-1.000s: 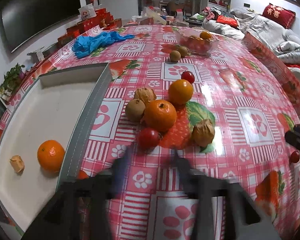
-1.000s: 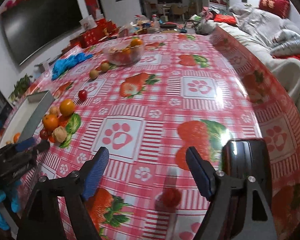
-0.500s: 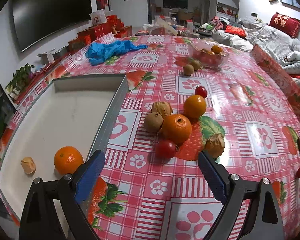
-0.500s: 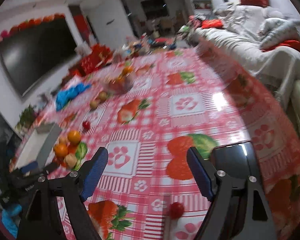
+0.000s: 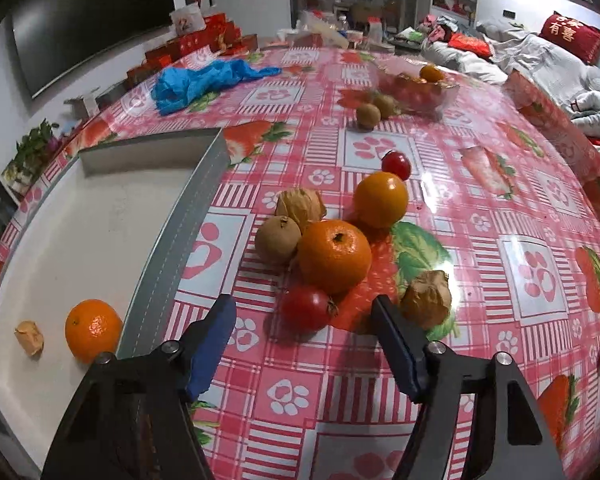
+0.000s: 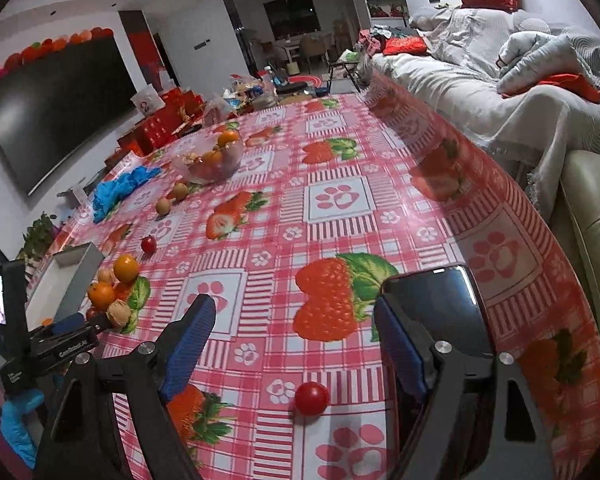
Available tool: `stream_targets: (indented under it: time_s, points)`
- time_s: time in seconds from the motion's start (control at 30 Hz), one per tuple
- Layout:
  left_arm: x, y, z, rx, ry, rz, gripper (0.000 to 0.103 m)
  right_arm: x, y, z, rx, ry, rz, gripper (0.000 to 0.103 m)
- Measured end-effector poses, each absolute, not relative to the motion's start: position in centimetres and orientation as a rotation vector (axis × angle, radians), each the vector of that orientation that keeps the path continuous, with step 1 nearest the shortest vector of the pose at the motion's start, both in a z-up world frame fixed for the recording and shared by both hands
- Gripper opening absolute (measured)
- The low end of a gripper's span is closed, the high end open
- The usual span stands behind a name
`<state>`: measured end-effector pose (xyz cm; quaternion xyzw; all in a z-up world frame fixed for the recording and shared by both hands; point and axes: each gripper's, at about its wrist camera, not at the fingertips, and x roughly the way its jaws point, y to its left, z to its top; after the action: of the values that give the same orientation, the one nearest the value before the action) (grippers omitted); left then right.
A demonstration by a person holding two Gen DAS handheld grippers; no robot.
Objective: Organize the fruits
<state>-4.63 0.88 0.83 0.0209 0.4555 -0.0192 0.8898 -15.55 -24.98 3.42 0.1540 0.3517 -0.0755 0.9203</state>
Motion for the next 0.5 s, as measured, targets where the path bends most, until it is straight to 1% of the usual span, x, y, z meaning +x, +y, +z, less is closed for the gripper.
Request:
stream_targets:
  time_s: [0.03, 0.13, 0.2, 0.27, 0.5]
  points:
    - [-4.5, 0.9, 0.8, 0.041, 0.949, -0.042, 0.065, -15.8, -25.1, 3.6, 0.319, 0.711, -0.16, 0.084]
    - [-4.4, 0.4, 0.9, 0.048, 0.947, -0.068, 0.05, -16.8, -25.9, 4.2, 0.323, 0.681, -0.19, 0.084]
    - [-4.6, -0.2, 1.0, 0.062, 0.94, -0.091, 0.035, -17.5, -25.7, 4.6, 0.289, 0.67, -0.203, 0.084]
    - [-4.8, -0.8, 1.0, 0.089, 0.926, -0.106, 0.029, -18.1, -25.1, 4.6, 0.255, 0.678, -0.186, 0.084]
    - [-5.5, -0.1, 1.1, 0.054, 0.935, -0.123, 0.029, -17.5, -21.7, 2.2, 0.187, 0.802, -0.06, 0.084]
